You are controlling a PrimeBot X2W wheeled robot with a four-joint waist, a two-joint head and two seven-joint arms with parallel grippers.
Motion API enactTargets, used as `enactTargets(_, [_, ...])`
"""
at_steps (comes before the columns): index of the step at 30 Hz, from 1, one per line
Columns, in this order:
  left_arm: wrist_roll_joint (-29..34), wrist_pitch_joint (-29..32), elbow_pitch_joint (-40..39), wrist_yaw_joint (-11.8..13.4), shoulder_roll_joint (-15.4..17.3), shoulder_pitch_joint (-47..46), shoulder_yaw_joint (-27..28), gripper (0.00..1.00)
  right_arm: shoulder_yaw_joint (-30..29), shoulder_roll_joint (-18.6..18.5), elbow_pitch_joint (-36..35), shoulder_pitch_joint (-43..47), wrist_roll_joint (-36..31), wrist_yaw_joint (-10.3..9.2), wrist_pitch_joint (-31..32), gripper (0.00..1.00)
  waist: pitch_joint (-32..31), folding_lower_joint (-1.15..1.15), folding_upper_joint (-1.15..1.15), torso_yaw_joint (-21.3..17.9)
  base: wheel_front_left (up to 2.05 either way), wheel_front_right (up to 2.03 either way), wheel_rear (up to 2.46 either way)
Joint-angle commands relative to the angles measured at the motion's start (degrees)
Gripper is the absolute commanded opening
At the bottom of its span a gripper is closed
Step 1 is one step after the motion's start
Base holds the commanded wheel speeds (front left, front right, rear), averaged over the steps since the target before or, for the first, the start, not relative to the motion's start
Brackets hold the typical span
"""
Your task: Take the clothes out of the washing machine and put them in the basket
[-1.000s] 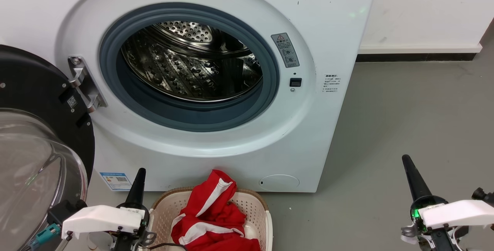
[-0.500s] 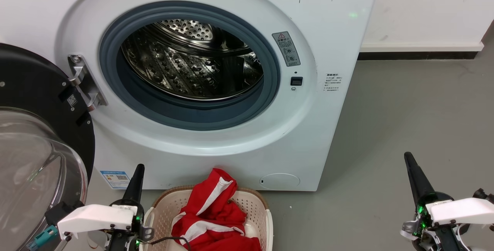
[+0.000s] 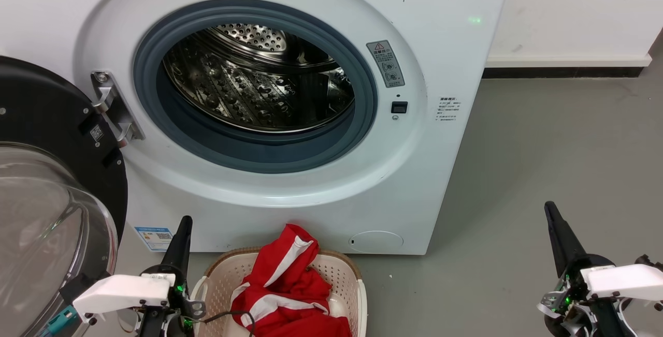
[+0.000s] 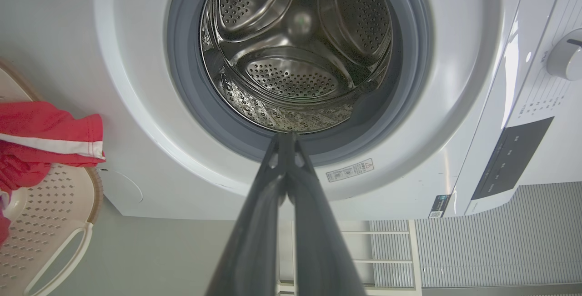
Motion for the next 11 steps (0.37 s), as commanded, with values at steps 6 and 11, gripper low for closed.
enactTargets(6, [-3.05,0.78,0.12,-0.99,-0.41,-1.18,0.83,0.00,-0.36,-0.03,0.60,-1.51,3.55,-0.01,0.54,0.00,0.17,0.00,0.00,0.06,0.00,0.00,0.00])
enactTargets(11, [-4.88,1.15,0.30,-1.49,-0.61,-1.15,1.27,0.00,-0.54,0.03,1.05,-1.83,5.64,-0.02,0.70,0.00,0.30,0.00,0.00,0.11,0.00,0.00,0.00])
